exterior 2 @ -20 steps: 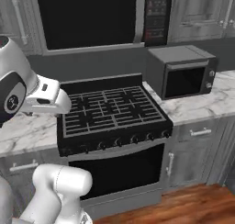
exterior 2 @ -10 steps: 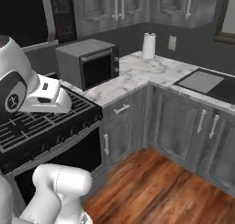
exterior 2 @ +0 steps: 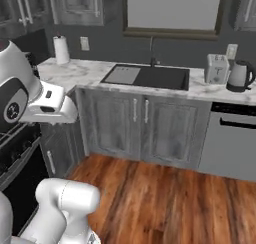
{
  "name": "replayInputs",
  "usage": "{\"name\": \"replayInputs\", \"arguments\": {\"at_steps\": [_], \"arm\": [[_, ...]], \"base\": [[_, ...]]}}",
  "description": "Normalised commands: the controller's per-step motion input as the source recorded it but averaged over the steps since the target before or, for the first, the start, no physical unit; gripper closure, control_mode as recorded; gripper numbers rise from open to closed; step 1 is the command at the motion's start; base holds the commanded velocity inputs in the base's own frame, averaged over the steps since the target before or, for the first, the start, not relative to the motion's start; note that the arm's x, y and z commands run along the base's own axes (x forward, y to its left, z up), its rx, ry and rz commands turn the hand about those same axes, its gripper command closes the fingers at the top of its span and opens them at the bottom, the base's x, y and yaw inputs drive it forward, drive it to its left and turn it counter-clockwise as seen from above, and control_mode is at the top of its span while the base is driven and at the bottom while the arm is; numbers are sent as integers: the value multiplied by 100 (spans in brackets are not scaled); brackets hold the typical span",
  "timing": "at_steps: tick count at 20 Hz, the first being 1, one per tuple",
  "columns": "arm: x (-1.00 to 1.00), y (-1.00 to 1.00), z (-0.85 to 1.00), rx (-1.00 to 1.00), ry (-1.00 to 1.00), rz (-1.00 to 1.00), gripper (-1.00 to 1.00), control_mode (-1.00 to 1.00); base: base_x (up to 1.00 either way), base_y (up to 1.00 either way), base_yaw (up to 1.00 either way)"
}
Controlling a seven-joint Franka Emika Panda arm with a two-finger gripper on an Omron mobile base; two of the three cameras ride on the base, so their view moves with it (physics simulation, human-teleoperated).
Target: Navigate to the sink.
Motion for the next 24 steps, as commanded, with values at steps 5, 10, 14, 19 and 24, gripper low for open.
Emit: {"name": "replayInputs", "arguments": {"at_steps": [5, 10, 14, 19, 24], "arm": [[0, 0, 0, 0, 0, 0, -100, 100], [0, 0, 0, 0, 0, 0, -100, 100], [0, 0, 0, 0, 0, 0, -100, 100], [0, 0, 0, 0, 0, 0, -100, 100], [0, 0, 0, 0, 0, 0, -100, 100]], "base": [[65, 1, -50], [91, 4, -26], [100, 24, -11], [100, 2, 1], [100, 0, 16]]}}
